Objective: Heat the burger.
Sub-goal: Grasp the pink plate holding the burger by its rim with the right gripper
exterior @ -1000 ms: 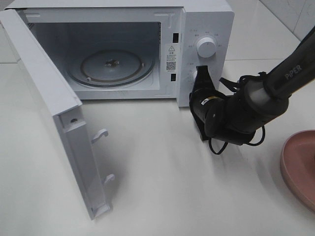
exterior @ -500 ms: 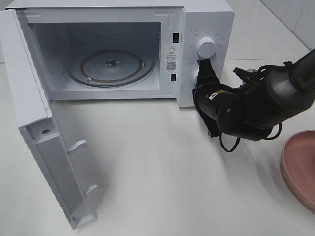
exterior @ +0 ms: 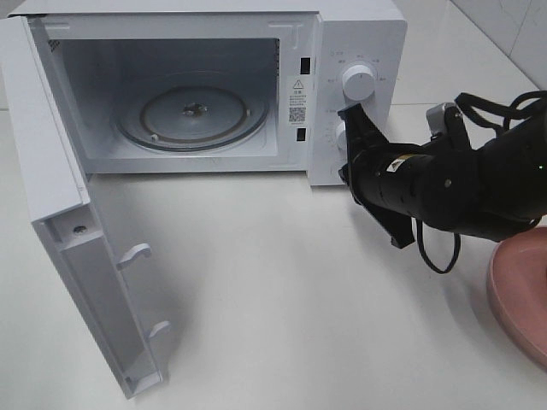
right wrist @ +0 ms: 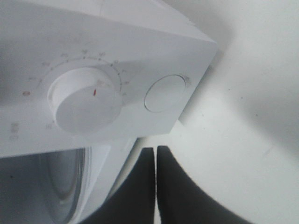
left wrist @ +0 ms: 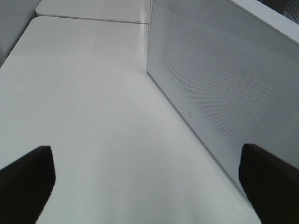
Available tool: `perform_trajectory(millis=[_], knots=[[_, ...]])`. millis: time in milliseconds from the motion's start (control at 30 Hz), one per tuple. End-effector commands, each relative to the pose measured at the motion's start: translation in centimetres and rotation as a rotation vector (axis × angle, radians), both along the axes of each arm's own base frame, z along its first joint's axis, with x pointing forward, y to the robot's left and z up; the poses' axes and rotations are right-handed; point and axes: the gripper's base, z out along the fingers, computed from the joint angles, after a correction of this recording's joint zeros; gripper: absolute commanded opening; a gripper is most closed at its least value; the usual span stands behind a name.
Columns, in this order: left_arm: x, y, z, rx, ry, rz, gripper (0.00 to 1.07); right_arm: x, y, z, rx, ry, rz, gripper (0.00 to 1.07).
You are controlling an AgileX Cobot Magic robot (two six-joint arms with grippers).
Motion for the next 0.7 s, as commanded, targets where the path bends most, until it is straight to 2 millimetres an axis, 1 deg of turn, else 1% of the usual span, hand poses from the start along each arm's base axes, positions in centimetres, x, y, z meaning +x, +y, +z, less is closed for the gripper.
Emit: perform_trajectory(millis=[33,133,200,233,300,400,433,467,500,567,600,667,700], knots=[[0.0,0.0,0.0,-0.007,-0.007,0.007,1.0,-1.0,0.0,1.0,-0.107,0.036,0.15,0.0],[0.0,0.0,0.0,-0.007,-0.007,0.007,1.0,-1.2,0.1,1.3,-0.126,0.04,0.178,0.0],[0.0,0.0,0.0,-0.007,-0.007,0.007,1.0,-1.7,0.2,1.7,-0.203,0.059,0.282,0.0],[0.0,0.0,0.0,-0.007,-0.007,0.007,1.0,-1.7,0.2,1.7,-0.203,0.059,0.282,0.0],[0.0,0.0,0.0,-0.007,-0.007,0.007,1.0,-2.5,0.1,2.1,-0.287,0.097,0.401,0.0],[0.0,0.0,0.0,-0.007,-0.007,0.007,1.0,-2.7,0.1,2.1,-0.311,0.109,0.434,0.0],[0.0,0.0,0.0,-0.007,-0.007,0.007,1.0,-3.1,0.1,2.3,-0.36,0.126,0.509,0.0],[0.0,0.0,0.0,-0.007,-0.007,0.007,1.0,-3.4,0.1,2.4,-0.382,0.132,0.545,0.0],[0.0,0.0,0.0,-0.007,-0.007,0.007,1.0,-3.4,0.1,2.4,-0.382,0.132,0.545,0.0],[0.0,0.0,0.0,-0.007,-0.007,0.007,1.0,-4.2,0.1,2.9,-0.443,0.159,0.662,0.0],[0.0,0.0,0.0,-0.007,-0.007,0.007,1.0,-4.2,0.1,2.9,-0.443,0.159,0.662,0.0],[0.0,0.0,0.0,-0.007,-0.007,0.007,1.0,-4.9,0.0,2.9,-0.481,0.191,0.748,0.0],[0.0,0.0,0.0,-0.007,-0.007,0.007,1.0,-4.9,0.0,2.9,-0.481,0.191,0.748,0.0]])
